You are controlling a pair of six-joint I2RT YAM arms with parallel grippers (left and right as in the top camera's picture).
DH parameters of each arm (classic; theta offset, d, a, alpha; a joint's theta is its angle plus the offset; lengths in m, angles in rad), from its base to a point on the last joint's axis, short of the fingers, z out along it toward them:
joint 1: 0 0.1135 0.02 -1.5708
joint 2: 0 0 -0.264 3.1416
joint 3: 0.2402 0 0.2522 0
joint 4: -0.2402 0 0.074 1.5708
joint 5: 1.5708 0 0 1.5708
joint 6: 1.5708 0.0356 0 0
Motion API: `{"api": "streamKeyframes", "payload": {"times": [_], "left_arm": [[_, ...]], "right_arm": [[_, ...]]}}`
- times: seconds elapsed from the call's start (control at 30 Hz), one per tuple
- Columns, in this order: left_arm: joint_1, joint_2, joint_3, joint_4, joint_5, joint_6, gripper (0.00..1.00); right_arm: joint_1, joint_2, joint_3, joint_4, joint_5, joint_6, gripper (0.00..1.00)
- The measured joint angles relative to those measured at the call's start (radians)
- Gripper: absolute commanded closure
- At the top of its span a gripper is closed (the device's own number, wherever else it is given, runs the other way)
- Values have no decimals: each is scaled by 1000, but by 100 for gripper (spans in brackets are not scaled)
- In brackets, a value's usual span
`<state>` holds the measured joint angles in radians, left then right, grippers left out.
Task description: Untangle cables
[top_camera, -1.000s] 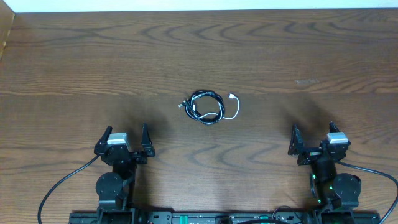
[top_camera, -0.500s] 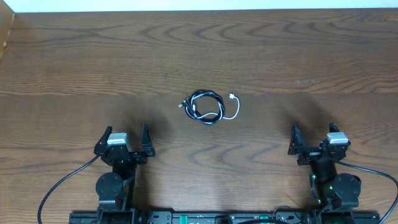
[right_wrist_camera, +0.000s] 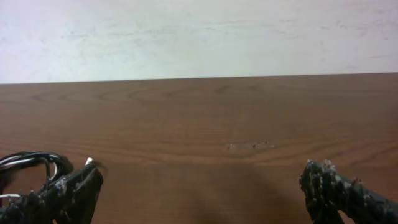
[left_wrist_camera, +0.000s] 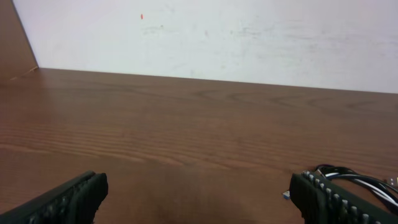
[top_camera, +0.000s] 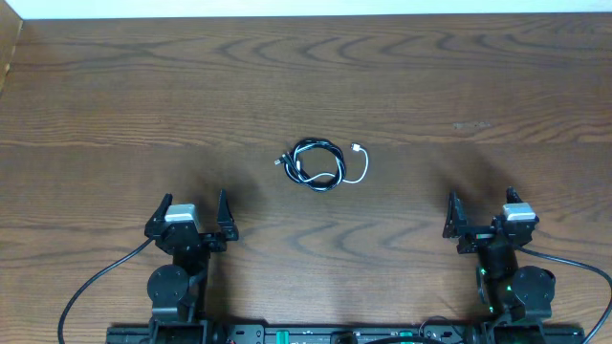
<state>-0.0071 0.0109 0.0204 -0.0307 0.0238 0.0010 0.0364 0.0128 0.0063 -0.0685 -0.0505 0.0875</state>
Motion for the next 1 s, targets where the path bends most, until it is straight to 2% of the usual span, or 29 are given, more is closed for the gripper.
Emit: {"api": "streamKeyframes", "payload": {"times": [0.3,0.47,0.6,1.0], "left_arm": [[0,0,0,0,0,0,1],[0,0,0,0,0,0,1],[0,0,0,0,0,0,1],[0,0,0,2,0,0,1]], "right_arm": [[0,0,0,1,0,0,1],[0,0,0,58,0,0,1],[0,0,0,1,0,0,1],[0,3,0,2,12,0,1]]}}
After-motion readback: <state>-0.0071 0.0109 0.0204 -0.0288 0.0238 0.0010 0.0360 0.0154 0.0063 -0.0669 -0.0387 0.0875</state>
